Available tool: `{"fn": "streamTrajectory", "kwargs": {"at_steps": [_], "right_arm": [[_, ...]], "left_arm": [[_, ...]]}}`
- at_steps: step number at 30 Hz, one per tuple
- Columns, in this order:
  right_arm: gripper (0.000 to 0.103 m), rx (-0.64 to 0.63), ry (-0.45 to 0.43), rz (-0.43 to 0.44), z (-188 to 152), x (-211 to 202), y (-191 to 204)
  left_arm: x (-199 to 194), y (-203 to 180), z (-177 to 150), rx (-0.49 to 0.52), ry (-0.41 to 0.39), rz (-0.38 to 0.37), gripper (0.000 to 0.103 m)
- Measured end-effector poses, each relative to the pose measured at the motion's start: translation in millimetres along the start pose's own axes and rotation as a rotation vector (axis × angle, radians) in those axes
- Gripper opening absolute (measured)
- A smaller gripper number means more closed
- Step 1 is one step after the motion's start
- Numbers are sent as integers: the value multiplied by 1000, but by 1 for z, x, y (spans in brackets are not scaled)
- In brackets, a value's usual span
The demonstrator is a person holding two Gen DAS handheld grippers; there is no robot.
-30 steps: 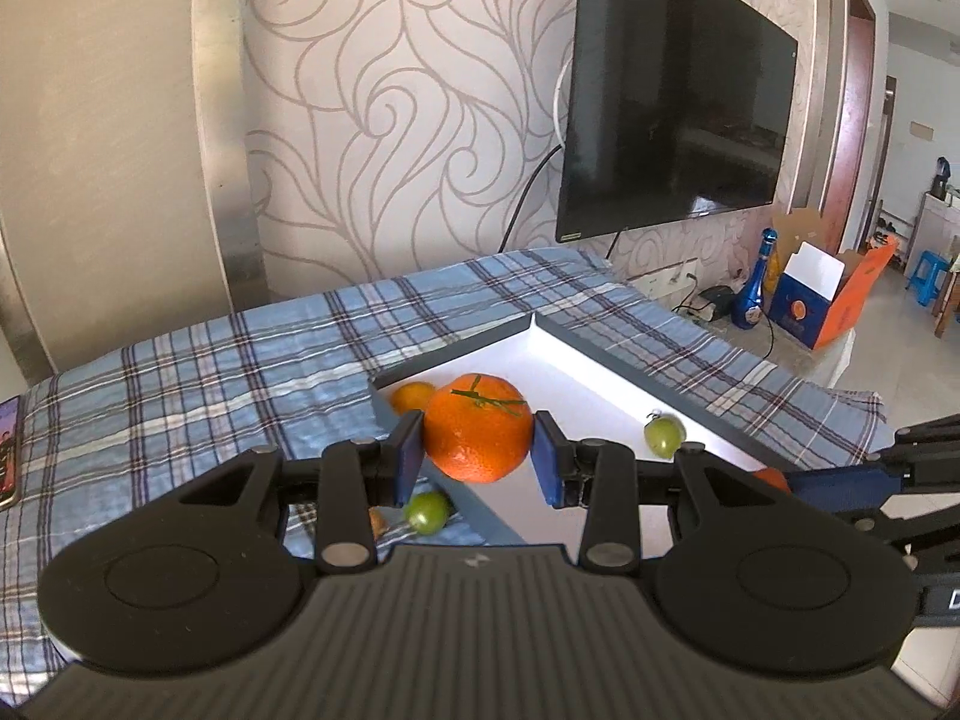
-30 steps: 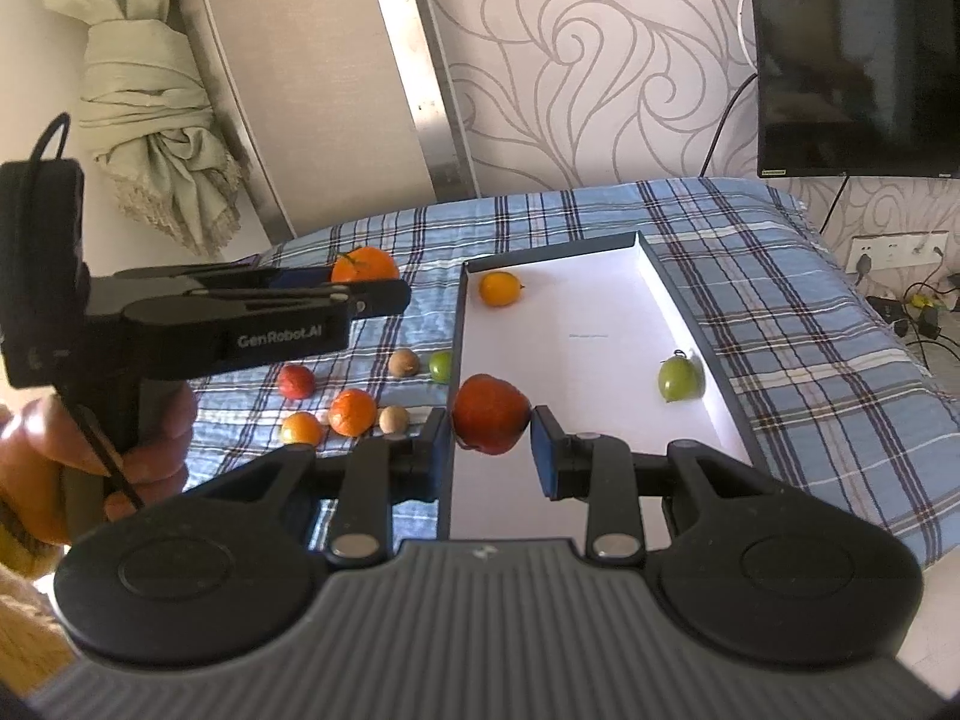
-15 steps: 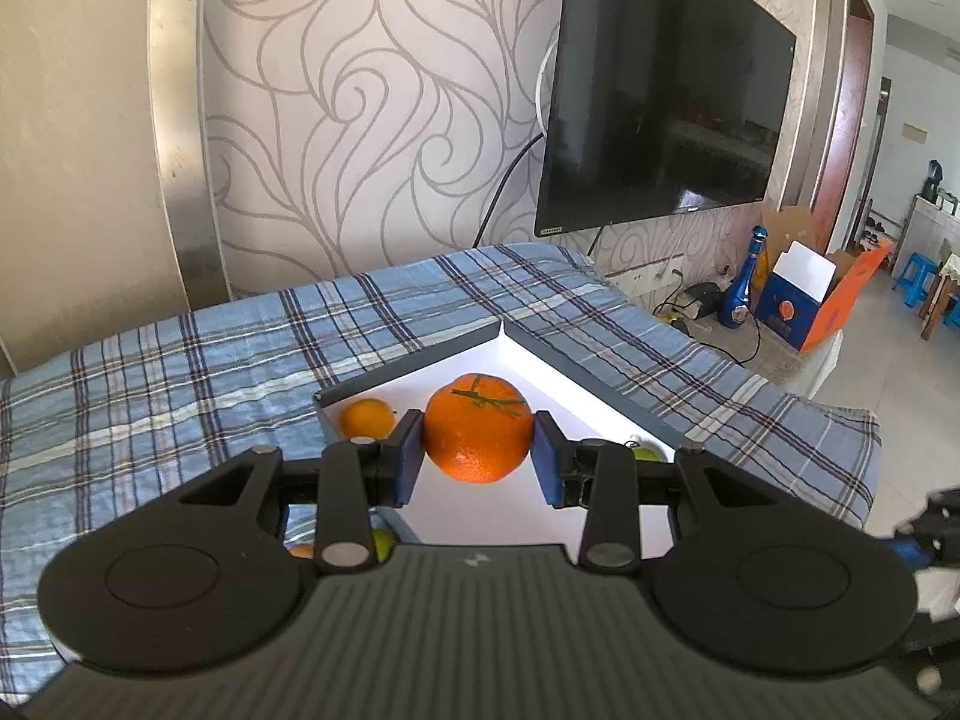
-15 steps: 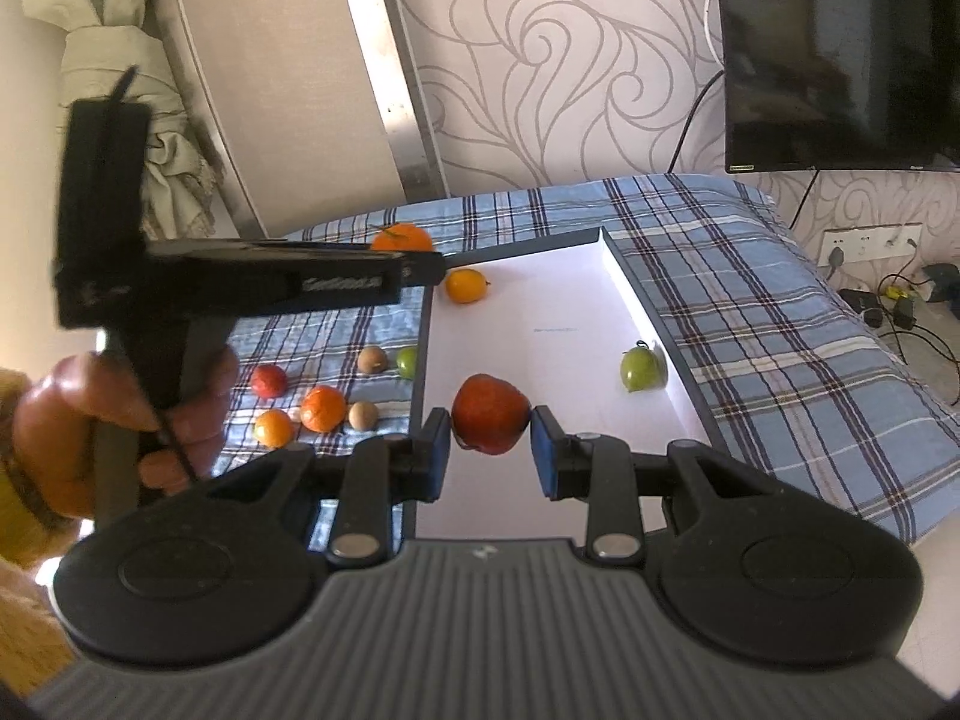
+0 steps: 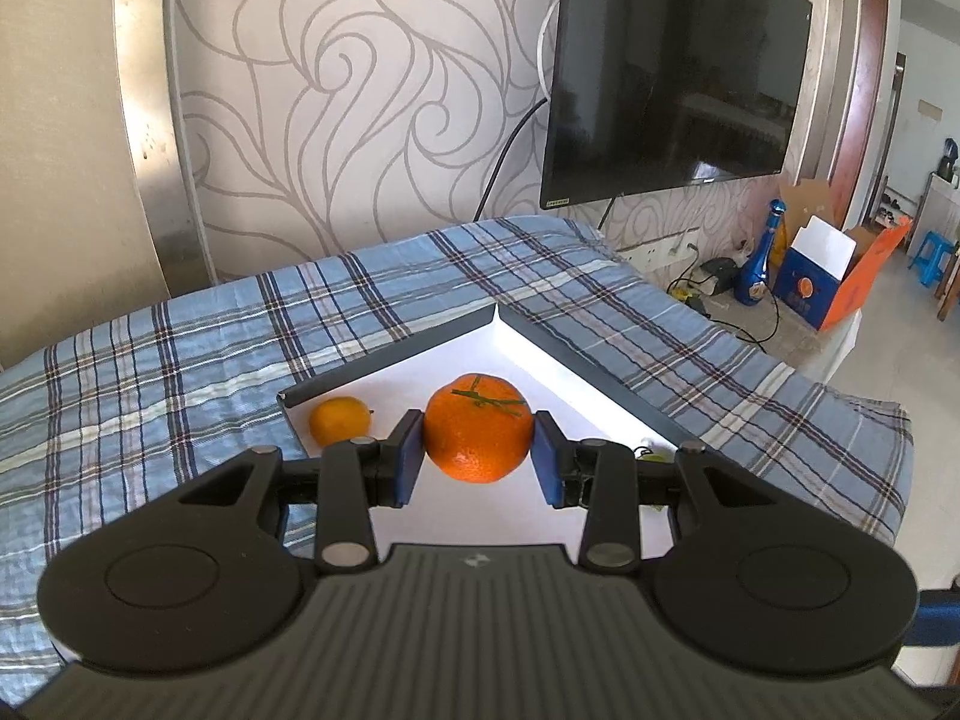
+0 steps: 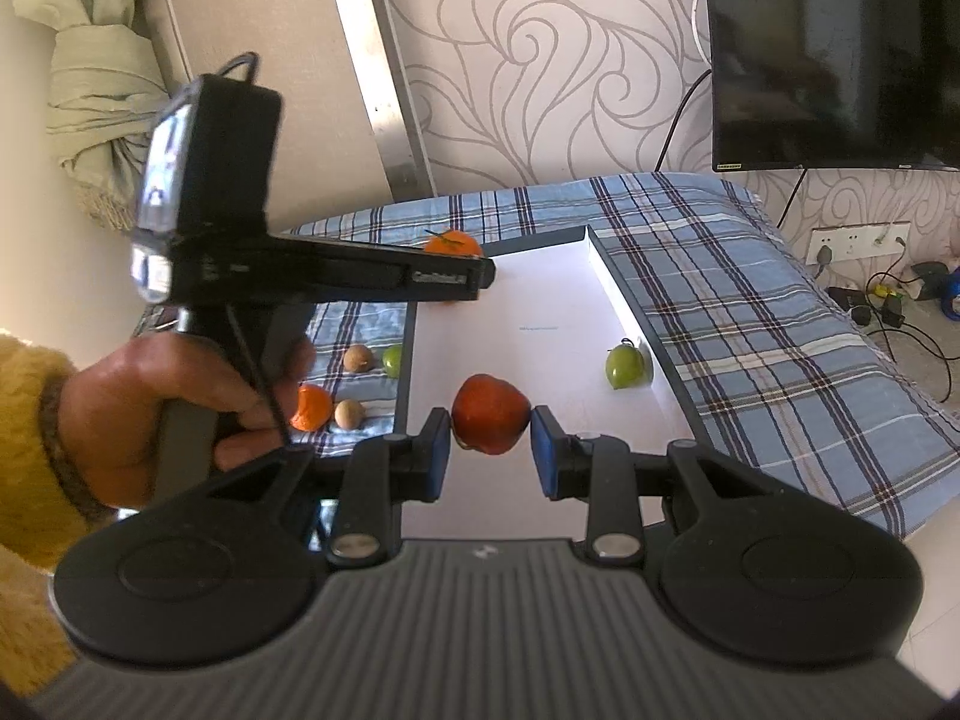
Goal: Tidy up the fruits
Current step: 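Lower the large orange into the white box with the left gripper while the right holds the tomato, then open the left gripper to release the large orange inside the box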
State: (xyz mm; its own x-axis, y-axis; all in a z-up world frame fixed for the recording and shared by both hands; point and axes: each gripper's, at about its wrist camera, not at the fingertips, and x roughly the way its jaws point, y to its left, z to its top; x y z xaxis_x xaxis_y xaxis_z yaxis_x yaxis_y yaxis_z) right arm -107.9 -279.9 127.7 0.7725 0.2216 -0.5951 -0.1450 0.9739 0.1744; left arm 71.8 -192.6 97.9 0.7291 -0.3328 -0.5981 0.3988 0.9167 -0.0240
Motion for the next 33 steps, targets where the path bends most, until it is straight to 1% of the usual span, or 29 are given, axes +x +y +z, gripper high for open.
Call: {"fn": "streamTrajectory", "kwargs": {"at_steps": [6,10,16,22,33], "right_arm": [[32,-2,4,-6,2,2,-2],[32,-4,6,-13,2,1,-2],[32,0,11,-26,1,0,-5],[32,-9,25,-33,1,-2,-4],[32,-9,40,-35,0,-3,-10]], "left_arm": [[13,-5,4,8,2,0,44],[26,-6,7,-9,24,-4,44],[44,-10,6,-5,47,1,44],[59,-11,7,-15,66,19,44],[68,-17,12,-20,69,29,45]]}}
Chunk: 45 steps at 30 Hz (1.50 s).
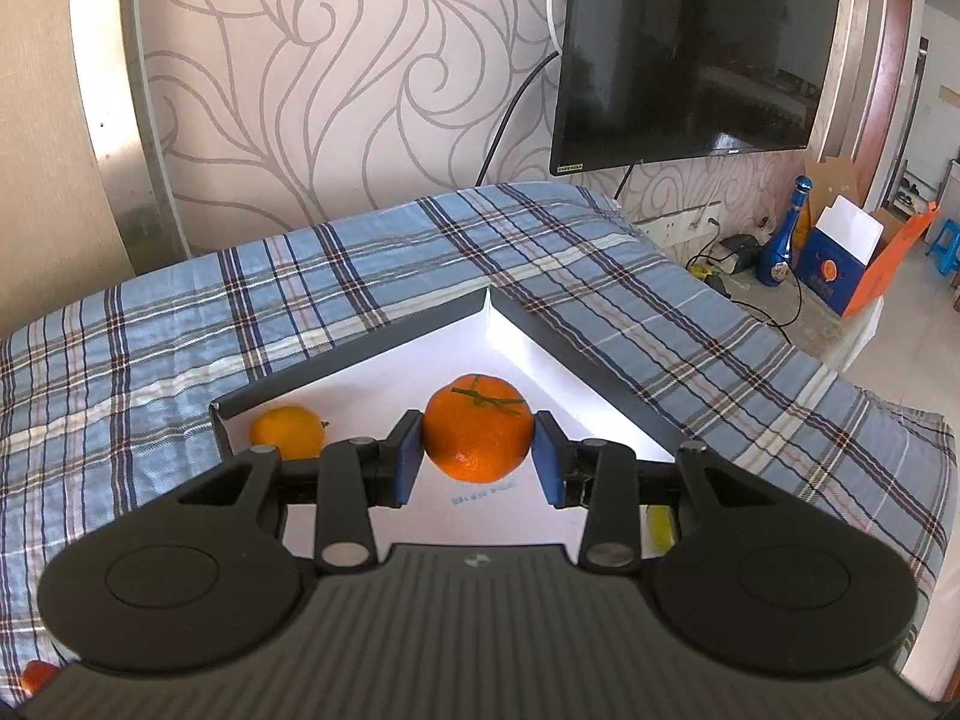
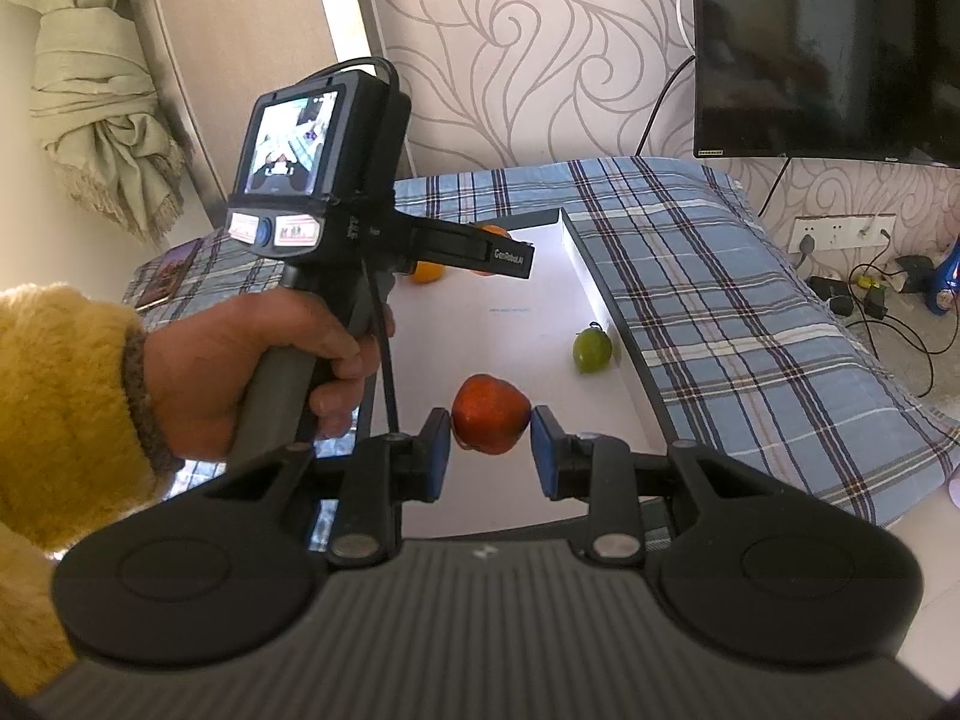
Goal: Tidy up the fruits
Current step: 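Open the left gripper to release the large orange inside the box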
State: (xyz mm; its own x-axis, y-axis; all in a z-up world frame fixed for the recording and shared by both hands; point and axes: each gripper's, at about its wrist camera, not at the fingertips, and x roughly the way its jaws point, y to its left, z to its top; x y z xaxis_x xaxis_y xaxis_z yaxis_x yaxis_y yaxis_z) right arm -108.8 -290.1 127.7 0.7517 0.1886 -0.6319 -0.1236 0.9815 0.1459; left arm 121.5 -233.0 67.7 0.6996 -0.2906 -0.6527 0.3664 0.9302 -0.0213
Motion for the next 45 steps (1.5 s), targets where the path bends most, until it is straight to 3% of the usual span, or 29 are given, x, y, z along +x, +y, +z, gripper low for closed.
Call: {"fn": "streamTrajectory", "kwargs": {"at_steps": [5,21,45], "right_arm": [[32,-1,-1,3,1,0,-1],[32,-19,-30,38,2,-4,-8],[32,-61,-38,100,-3,-19,-35]], "left_arm": [[-5,-2,1,5,-24,6,61],[-50,-15,3,7,-86,7,66],[-96,-34,-26,-53,-122,97,67]]}}
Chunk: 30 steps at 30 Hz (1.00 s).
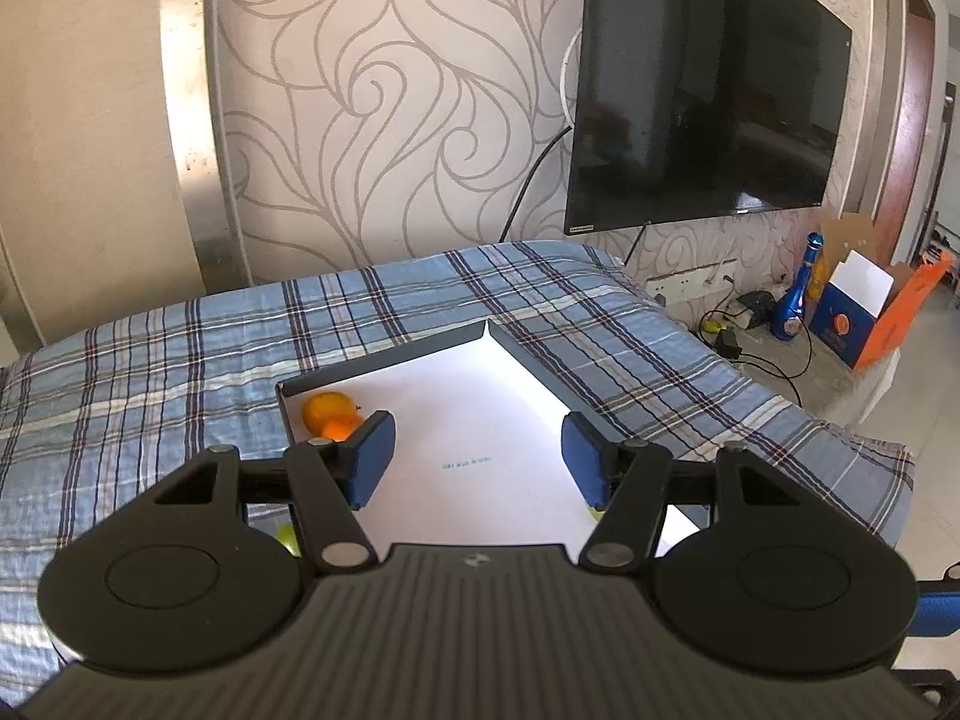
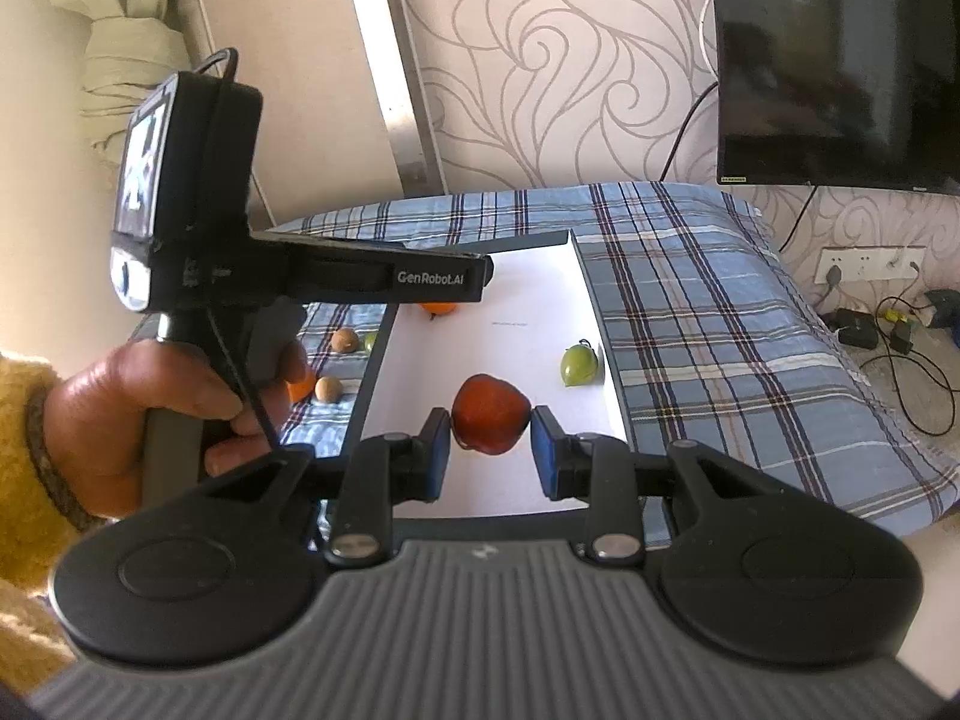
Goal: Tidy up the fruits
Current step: 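Open the left gripper to release the large orange inside the box, then withdraw the open left gripper from the box while the right gripper holds the tomato over it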
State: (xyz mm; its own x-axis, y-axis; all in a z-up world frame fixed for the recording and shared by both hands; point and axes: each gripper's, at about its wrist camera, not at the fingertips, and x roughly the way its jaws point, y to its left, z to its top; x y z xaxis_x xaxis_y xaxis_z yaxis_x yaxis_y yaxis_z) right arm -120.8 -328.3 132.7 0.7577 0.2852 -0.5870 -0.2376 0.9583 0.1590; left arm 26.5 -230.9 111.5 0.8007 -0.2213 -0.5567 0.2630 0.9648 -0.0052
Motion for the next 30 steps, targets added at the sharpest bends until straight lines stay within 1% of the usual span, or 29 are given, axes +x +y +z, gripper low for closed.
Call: {"fn": "streamTrajectory", "kwargs": {"at_steps": [6,10,14,20,24,30], "right_arm": [[32,-22,4,37,-2,-5,-8],[32,-31,7,66,-2,-5,-10],[32,-34,0,82,-1,-6,-9],[32,-19,-31,64,5,-8,-5],[32,13,-33,43,9,-5,-1],[32,44,-30,34,14,5,14]], "left_arm": [[-10,-10,-4,-11,-5,31,67],[-18,-14,-6,-14,-8,49,71],[-30,-13,-4,-12,-26,51,71],[-49,-3,-1,-8,-45,41,71],[-57,7,1,7,-43,34,71],[-71,30,3,22,-42,29,71]]}}
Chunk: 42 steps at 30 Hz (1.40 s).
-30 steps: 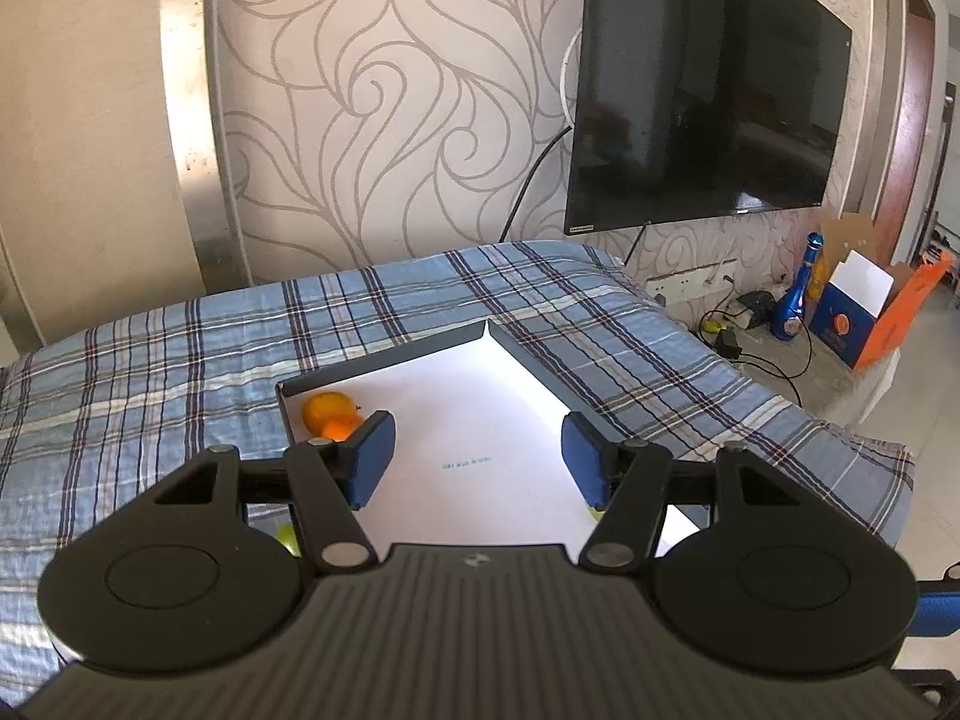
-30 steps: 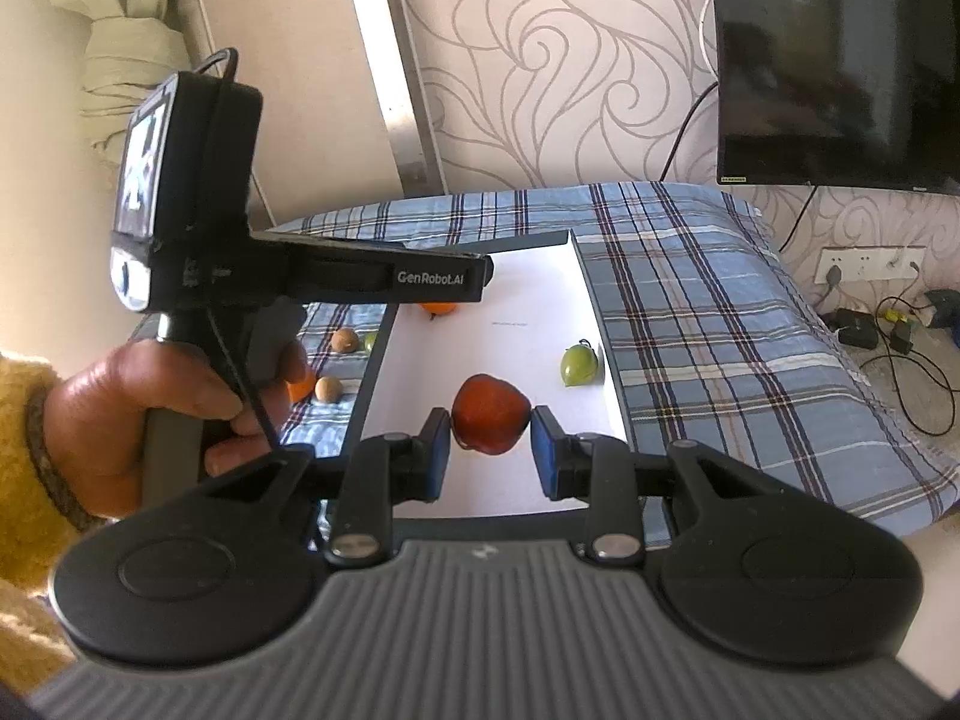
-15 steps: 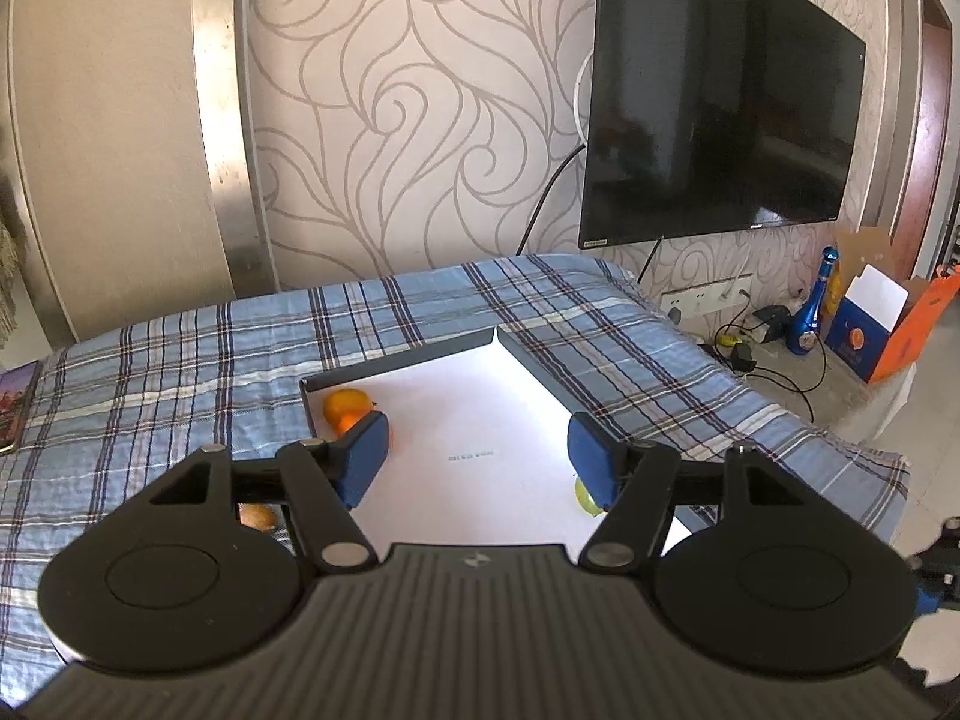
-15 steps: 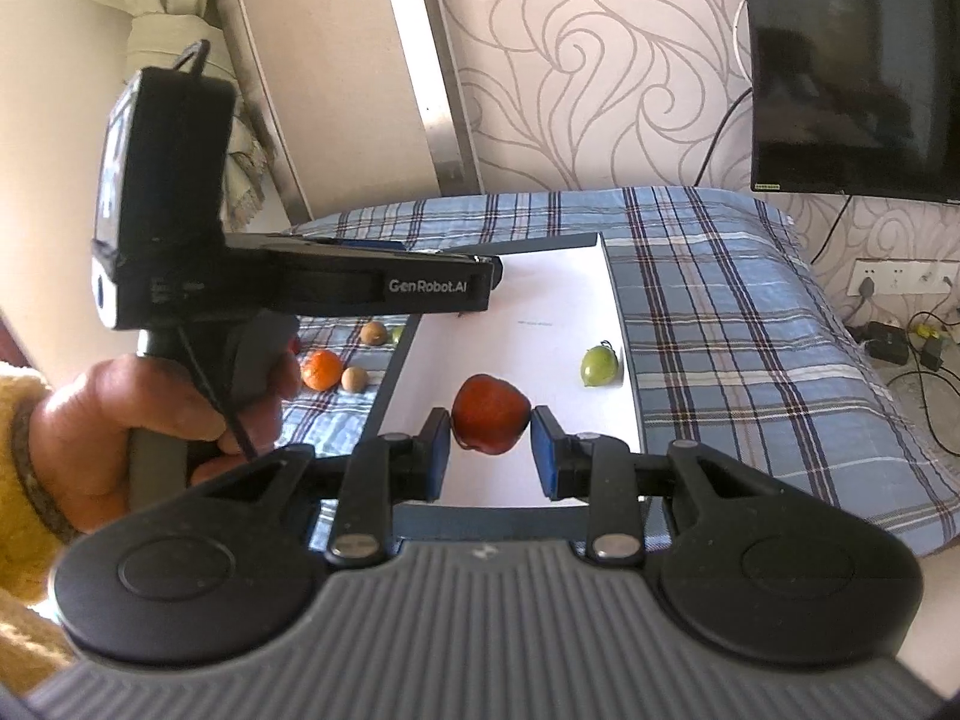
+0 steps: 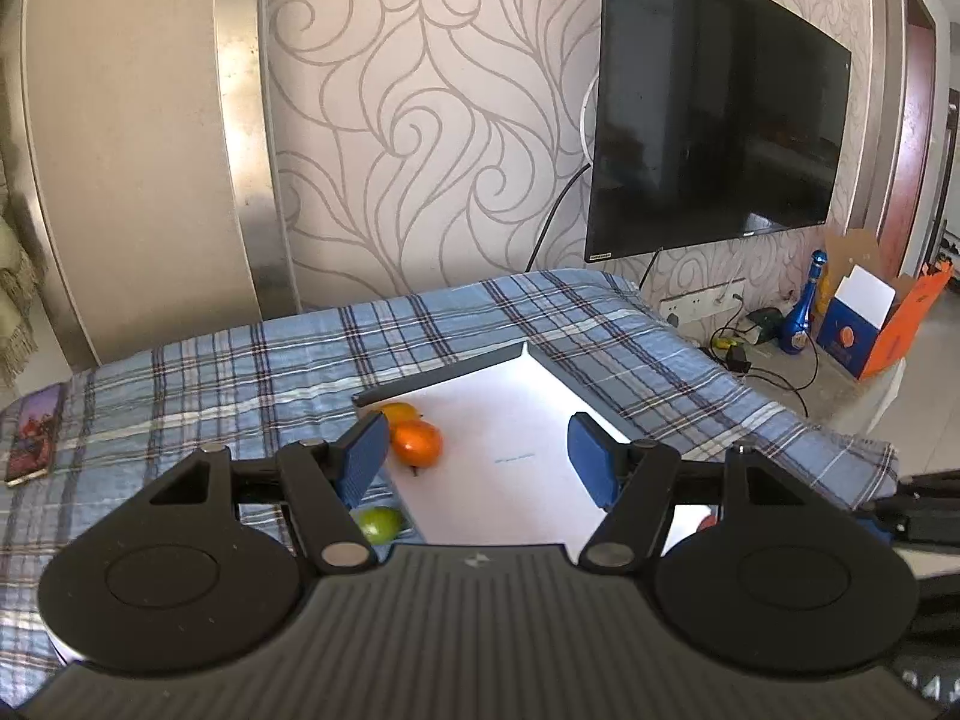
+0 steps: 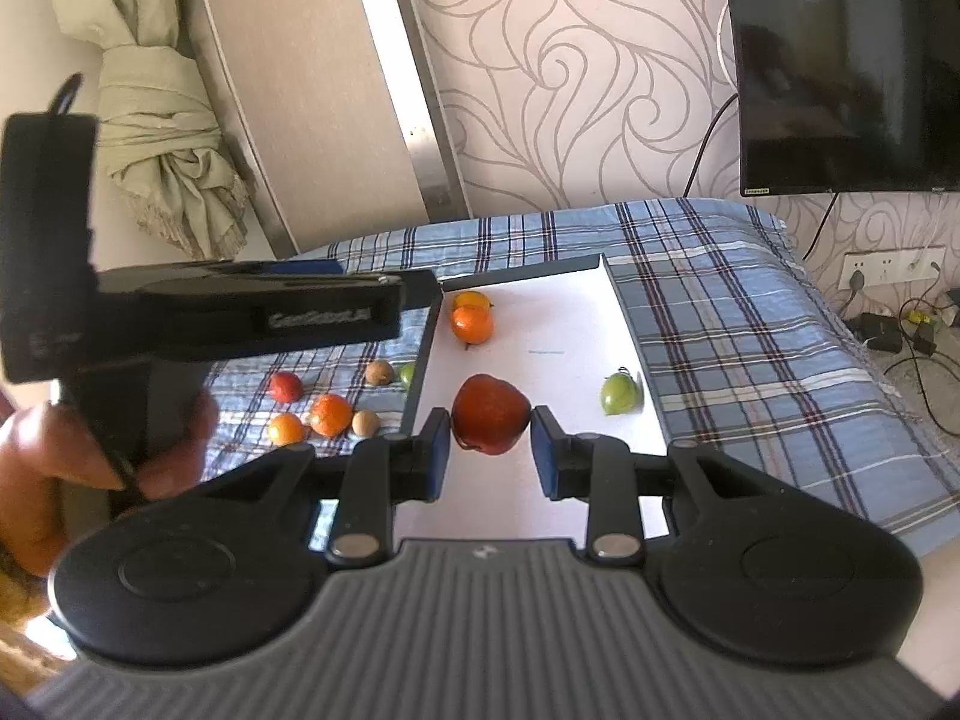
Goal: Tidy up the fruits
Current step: 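Withdraw the open left gripper from the box while the right gripper holds the tomato over it, then lower the red tomato into the white box and open the right gripper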
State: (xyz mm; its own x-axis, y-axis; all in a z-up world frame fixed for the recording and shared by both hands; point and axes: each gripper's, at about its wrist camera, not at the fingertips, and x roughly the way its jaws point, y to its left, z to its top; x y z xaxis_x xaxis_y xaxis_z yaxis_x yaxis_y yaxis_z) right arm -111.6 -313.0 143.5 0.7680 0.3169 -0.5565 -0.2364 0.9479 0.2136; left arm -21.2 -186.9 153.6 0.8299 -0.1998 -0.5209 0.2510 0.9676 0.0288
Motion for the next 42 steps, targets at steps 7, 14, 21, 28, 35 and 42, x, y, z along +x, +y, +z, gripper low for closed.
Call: {"fn": "streamTrajectory", "kwargs": {"at_steps": [7,14,21,28,35,42], "right_arm": [[32,28,11,-16,6,17,14],[32,25,21,-60,13,35,22],[32,24,39,-107,18,47,18],[32,13,78,-121,11,56,16],[32,37,82,-132,7,61,3],[32,41,85,-128,3,67,-2]], "left_arm": [[-16,24,-6,44,-8,-10,71],[-27,48,-17,62,-13,-14,71],[-26,61,-22,23,1,-25,71],[-28,65,-29,11,8,-18,71],[-33,68,-38,5,9,13,71],[-37,67,-44,10,15,26,71]]}}
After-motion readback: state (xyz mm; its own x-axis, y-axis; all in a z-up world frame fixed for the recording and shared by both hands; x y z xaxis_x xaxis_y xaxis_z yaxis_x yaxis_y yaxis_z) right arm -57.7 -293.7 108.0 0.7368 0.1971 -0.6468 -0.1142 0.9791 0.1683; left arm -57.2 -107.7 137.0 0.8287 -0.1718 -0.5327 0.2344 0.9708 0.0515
